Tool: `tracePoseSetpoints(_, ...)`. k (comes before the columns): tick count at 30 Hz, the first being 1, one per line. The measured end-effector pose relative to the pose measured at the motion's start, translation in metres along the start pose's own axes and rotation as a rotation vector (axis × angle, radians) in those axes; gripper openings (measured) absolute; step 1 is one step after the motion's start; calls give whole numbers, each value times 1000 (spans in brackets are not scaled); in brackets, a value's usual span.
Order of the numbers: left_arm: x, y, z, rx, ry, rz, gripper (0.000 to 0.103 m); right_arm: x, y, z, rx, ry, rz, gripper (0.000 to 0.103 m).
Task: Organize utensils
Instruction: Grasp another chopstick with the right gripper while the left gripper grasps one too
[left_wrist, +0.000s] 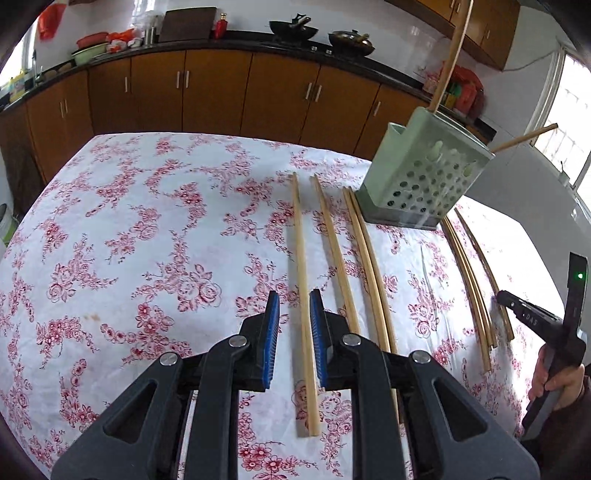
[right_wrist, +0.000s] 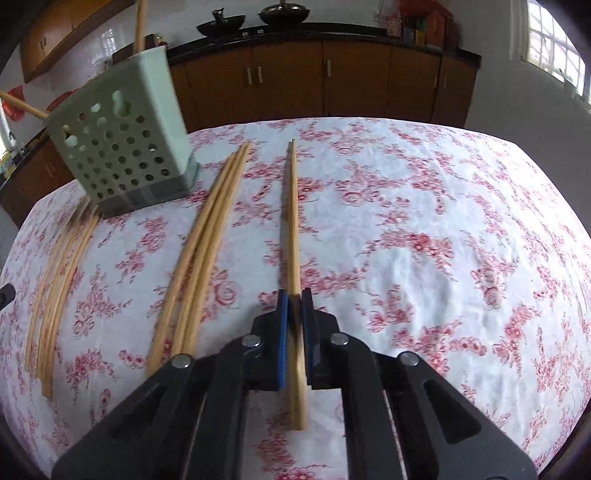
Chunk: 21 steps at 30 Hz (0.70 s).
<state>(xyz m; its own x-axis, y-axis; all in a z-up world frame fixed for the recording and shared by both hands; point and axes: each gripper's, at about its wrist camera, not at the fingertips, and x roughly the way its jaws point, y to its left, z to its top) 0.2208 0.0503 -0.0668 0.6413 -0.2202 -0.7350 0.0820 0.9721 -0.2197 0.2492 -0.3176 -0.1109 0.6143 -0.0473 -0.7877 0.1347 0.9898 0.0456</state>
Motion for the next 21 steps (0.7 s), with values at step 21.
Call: tracePoseSetpoints(21, 38, 9, 5, 23, 51, 176, 8, 2, -11, 0, 18, -22, -3, 8)
